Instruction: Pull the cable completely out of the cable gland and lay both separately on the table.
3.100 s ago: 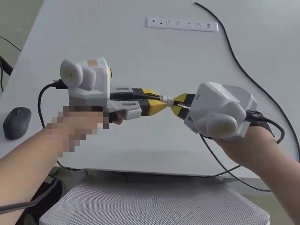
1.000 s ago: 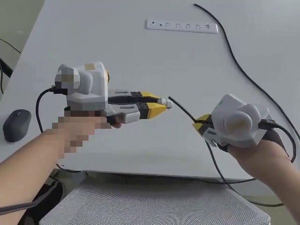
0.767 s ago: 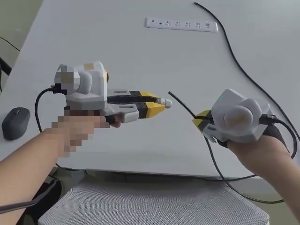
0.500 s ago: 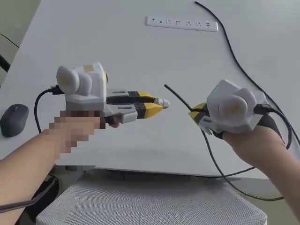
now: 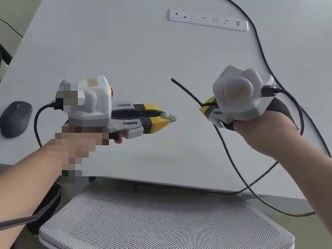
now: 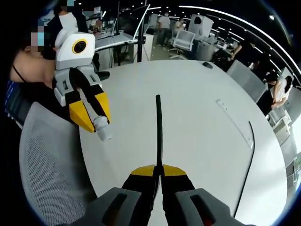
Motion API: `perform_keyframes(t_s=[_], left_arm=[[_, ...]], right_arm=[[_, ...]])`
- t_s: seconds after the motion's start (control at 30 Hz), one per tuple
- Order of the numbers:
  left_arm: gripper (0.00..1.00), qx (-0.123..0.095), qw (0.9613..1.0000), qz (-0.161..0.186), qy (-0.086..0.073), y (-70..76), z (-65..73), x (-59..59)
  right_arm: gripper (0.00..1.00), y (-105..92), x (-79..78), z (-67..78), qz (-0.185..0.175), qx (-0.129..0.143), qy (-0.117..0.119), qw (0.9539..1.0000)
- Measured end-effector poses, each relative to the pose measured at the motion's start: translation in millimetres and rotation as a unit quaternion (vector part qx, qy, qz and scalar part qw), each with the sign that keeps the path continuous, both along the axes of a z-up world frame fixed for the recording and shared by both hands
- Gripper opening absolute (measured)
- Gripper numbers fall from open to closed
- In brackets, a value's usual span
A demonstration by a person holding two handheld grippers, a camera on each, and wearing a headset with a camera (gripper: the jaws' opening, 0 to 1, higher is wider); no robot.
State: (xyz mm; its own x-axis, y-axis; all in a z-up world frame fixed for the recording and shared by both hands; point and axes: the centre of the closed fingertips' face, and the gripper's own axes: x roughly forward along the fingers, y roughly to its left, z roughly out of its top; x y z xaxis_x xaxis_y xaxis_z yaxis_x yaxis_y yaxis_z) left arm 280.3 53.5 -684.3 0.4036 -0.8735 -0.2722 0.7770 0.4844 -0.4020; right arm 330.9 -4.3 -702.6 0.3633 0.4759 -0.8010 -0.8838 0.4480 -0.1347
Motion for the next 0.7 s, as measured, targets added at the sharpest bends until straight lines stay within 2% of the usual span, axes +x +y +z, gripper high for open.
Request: perform_keyframes(t_s=[0.1,0.37,0.6,0.7], left_arm=[[0.15,0.007,1.0000,0.003,0.000,6.1,-10.1,-2.1],[0.15,0.006,0.9997,0.022,0.009,22.6,-33.1,-1.6],[0.15,0.014,0.9990,0.036,0.023,37.4,-63.5,-4.5],[0.15,0.014,0.9986,0.042,0.027,43.8,-74.7,-5.3]], right_arm=[[0.00,11.0,3.6,-0.4,0.009,0.000,0.003,1.0000],[0.00,43.3,17.1,-8.6,0.035,-0.008,0.008,0.9993],[0.00,72.0,26.1,-25.5,0.067,-0.031,0.014,0.9972],[0.00,84.4,26.8,-33.9,0.072,-0.029,0.027,0.9966]])
